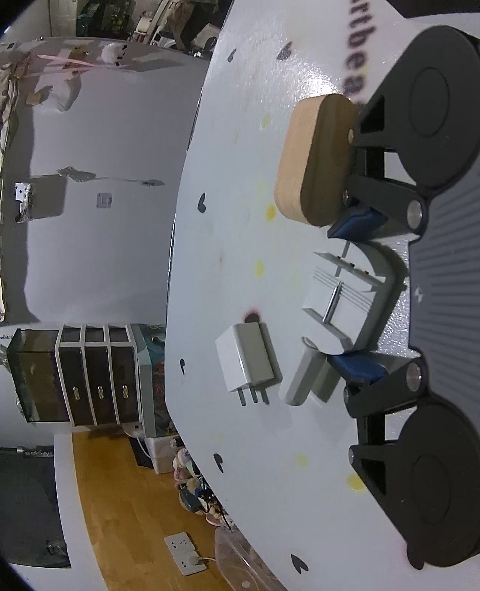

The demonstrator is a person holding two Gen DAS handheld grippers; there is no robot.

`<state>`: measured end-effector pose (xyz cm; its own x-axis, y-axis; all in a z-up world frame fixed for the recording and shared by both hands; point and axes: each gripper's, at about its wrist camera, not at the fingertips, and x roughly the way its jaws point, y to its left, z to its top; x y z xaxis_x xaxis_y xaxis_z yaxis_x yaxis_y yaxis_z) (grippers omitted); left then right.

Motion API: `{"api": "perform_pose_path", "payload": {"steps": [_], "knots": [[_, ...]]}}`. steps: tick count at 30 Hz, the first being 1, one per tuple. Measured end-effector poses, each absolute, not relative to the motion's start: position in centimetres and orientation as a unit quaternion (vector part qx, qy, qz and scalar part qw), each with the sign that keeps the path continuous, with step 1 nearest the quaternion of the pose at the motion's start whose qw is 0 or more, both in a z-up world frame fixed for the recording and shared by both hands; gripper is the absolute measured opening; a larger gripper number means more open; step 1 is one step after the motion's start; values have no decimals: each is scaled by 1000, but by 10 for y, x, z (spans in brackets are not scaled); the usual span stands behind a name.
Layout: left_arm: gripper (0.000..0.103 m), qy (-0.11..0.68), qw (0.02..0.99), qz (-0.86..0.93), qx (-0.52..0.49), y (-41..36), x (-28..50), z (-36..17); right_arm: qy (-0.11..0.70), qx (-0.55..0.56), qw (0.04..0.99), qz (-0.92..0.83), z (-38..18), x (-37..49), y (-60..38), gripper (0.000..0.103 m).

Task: Organize rigid objects
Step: 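Grasp the grey watch-strap tool with the left tool, then lower the grey strap tool into the box and open the left tool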

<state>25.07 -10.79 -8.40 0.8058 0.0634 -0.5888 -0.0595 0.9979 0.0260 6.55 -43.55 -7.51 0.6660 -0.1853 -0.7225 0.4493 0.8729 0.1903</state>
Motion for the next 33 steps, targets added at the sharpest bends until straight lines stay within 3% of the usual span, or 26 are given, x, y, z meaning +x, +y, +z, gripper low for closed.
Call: {"api": "perform_pose_path", "payload": {"steps": [7,19,27,33], "knots": [[65,265,964,-33,18,-106,218,-70,368,179,895,-177,-75,66,-435,7],[65,174,900,-386,99,-146,153,-12,368,179,895,-177,-76,66,-435,7],[65,200,786,-531,245,-200,142,-16,369,180,895,-176,-75,66,-436,7],[65,227,730,-544,345,-229,143,-29,368,180,895,-176,-75,66,-436,7]]}}
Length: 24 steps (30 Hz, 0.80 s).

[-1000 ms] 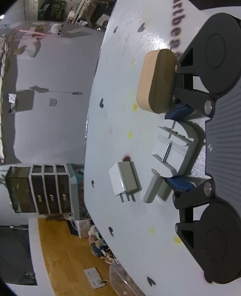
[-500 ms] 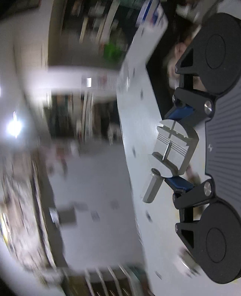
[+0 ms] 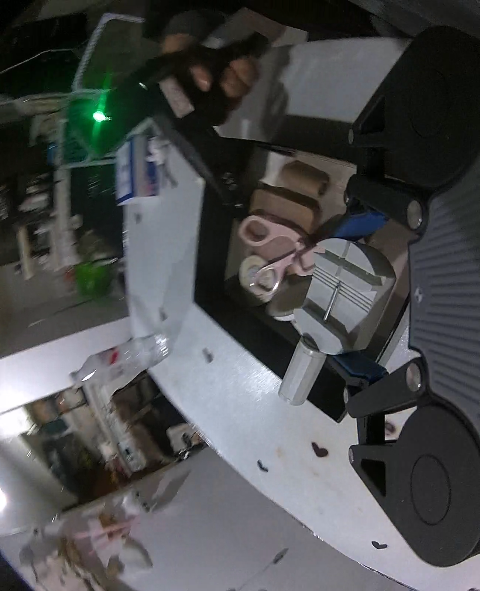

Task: Organize rigid objects
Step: 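Lower the grey strap tool into the box and open the left tool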

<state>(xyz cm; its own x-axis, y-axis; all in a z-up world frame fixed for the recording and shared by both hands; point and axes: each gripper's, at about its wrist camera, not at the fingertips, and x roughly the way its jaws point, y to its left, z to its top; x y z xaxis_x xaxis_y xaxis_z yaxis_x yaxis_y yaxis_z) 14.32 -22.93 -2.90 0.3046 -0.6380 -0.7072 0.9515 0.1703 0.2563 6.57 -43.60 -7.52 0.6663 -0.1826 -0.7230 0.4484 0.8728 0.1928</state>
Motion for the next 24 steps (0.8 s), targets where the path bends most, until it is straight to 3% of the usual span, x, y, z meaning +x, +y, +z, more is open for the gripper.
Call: {"api": "perform_pose_path", "payload": {"steps": [14,18,24], "knots": [[67,285,681,-571,359,-243,171,-43,370,179,895,-176,-75,66,-436,7],[82,281,679,-572,364,-243,167,-42,370,179,894,-176,-75,66,-436,7],[84,282,679,-574,359,-242,167,-39,370,179,895,-177,-75,66,-436,7]]}}
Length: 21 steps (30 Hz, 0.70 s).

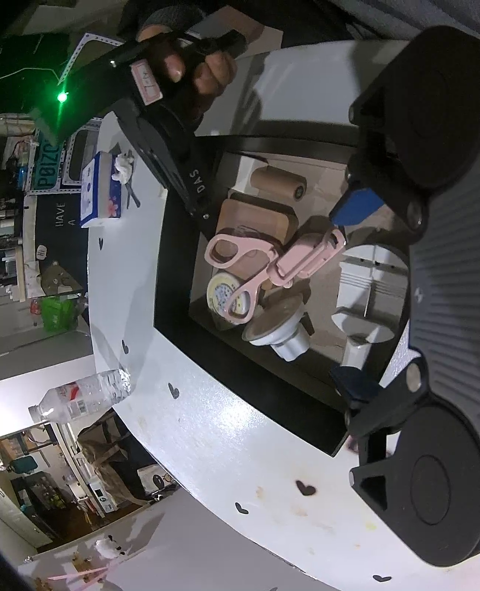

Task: Organize rigid objects
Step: 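Lower the grey strap tool into the box and open the left tool, then grasp the wooden oval block with the left tool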

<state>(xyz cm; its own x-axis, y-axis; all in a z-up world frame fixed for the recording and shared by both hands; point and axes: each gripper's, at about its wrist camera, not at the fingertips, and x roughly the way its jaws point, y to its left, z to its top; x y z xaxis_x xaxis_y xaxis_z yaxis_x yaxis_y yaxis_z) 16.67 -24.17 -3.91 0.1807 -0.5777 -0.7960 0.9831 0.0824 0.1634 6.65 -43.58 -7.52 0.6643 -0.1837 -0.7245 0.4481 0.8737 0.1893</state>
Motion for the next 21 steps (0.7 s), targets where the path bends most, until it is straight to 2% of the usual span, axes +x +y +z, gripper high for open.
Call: {"api": "perform_pose_path", "payload": {"steps": [7,10,21], "knots": [[86,288,683,-592,318,-229,169,-24,370,179,895,-176,-75,66,-436,7],[94,274,685,-607,295,-216,167,-13,370,179,894,-176,-75,66,-436,7],[102,245,804,-509,183,-161,189,16,370,179,894,-177,-75,67,-436,7]]}}
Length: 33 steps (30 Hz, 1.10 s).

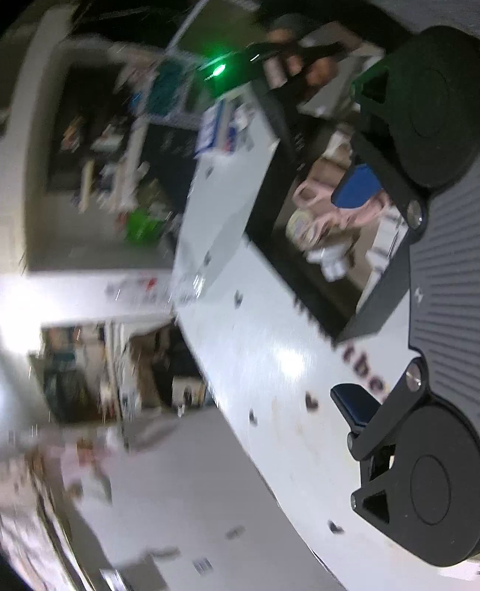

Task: Organize rigid objects
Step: 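Grasp the wooden oval block with the left tool, then place the wooden oval block into the box and release it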

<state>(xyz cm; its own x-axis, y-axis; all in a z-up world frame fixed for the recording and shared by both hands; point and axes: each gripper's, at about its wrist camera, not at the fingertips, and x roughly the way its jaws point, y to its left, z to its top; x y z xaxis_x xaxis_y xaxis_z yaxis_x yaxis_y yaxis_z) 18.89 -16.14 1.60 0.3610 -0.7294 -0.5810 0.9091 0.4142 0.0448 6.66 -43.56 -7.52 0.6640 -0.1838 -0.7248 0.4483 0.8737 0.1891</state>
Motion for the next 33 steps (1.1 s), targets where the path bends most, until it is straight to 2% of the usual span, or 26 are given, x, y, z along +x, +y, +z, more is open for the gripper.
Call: {"api": "perform_pose_path", "payload": {"steps": [9,15,23,27,29,30,32,33], "knots": [[103,282,914,-288,42,-138,237,-3,370,179,894,-177,-76,67,-436,7],[103,303,938,-153,75,-155,258,-35,370,179,894,-177,-76,66,-436,7],[103,335,931,-125,71,-171,280,-63,371,179,894,-177,-76,67,-436,7],[103,323,940,-93,57,-169,279,-68,372,179,894,-177,-76,67,-436,7],[99,323,940,-100,50,-167,279,-70,372,177,894,-178,-76,67,-436,7],[93,323,939,-103,50,-167,279,-71,372,177,894,-178,-76,67,-436,7],[88,322,939,-111,50,-165,278,-71,372,178,893,-178,-76,67,-436,7],[88,321,939,-111,49,-165,277,-71,372,178,893,-178,-76,67,-436,7]]}}
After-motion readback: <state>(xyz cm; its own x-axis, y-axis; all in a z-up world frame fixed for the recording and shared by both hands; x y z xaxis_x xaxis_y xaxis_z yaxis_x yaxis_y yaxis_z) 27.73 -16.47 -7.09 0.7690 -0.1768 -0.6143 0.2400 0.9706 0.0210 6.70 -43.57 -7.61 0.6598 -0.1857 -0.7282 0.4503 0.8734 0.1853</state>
